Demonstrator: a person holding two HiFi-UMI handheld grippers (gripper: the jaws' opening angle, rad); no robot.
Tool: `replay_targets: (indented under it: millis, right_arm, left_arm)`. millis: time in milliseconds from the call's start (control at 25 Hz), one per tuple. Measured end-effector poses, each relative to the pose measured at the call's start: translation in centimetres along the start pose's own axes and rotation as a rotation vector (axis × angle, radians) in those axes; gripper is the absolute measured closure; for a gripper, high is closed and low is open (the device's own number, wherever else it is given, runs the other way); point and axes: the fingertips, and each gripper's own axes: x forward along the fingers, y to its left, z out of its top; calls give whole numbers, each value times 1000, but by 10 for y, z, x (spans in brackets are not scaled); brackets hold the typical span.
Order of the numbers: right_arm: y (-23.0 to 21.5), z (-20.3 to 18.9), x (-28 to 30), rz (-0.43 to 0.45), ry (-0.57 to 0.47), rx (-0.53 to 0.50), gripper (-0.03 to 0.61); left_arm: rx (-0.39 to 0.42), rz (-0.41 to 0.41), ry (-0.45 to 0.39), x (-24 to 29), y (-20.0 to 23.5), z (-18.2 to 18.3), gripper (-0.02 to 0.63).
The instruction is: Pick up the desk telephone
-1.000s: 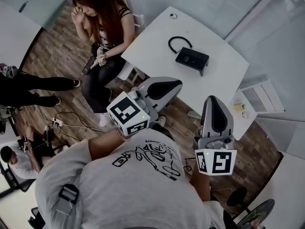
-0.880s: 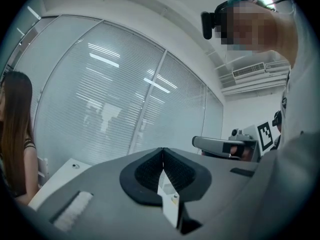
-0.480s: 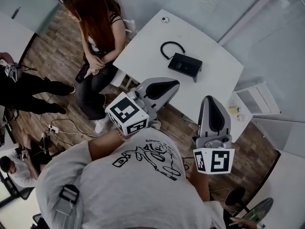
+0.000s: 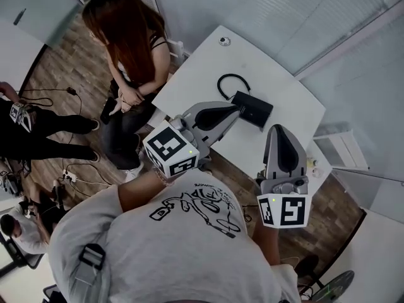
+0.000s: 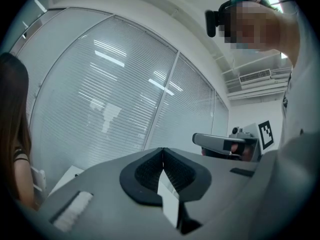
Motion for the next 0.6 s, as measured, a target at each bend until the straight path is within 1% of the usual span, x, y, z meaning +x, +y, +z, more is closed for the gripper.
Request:
replay_targets:
  millis: [320, 480, 600]
  right_arm:
    - [3, 1, 67, -10, 15, -9, 572]
    - [3, -11, 84, -30, 29, 15, 572]
    - [2, -18, 86, -43, 47, 16, 572]
  left_arm:
    - [-4, -21, 1, 8, 64, 19, 609]
    - [-2, -26, 10, 13, 88, 17, 609]
    - [-11, -36, 23, 15, 93, 13, 609]
